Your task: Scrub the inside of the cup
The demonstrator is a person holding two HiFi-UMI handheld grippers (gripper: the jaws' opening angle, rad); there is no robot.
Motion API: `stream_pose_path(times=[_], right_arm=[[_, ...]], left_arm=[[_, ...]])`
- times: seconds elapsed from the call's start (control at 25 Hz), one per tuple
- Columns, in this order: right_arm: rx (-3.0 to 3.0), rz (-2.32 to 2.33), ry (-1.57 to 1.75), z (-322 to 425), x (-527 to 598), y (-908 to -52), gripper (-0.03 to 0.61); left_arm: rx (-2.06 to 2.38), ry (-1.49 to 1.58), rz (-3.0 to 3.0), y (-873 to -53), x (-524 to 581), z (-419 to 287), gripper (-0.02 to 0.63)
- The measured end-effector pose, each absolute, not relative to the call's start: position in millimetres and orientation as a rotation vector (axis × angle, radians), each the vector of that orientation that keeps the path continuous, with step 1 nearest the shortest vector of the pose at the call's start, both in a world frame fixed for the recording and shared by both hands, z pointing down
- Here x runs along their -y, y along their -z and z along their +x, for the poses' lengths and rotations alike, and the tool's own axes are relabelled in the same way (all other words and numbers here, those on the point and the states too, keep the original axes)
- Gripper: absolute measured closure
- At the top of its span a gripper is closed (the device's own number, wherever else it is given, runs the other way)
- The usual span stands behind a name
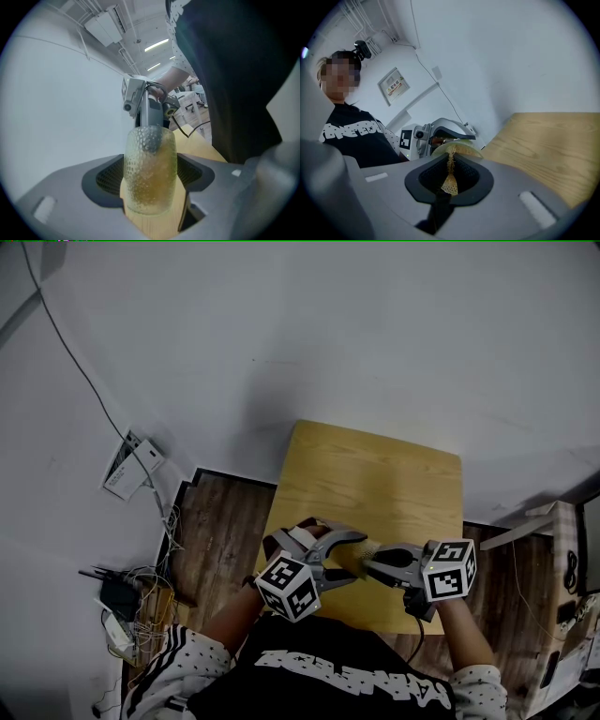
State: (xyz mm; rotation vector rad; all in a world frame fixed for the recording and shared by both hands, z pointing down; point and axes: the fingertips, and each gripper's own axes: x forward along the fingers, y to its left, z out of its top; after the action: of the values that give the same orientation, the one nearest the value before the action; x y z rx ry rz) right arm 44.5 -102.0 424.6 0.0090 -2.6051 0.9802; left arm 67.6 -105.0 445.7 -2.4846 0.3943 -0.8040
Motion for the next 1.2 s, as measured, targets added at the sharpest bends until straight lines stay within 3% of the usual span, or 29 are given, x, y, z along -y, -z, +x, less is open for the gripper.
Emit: stream_pose_path(times=[1.2], right_arm=[[2.653, 0.269, -0.759, 75.3, 118.2, -415.0, 0.543]], left_arm=[[-0.482, 0.758, -2.549, -458.8, 130.1, 52.8, 0.265]])
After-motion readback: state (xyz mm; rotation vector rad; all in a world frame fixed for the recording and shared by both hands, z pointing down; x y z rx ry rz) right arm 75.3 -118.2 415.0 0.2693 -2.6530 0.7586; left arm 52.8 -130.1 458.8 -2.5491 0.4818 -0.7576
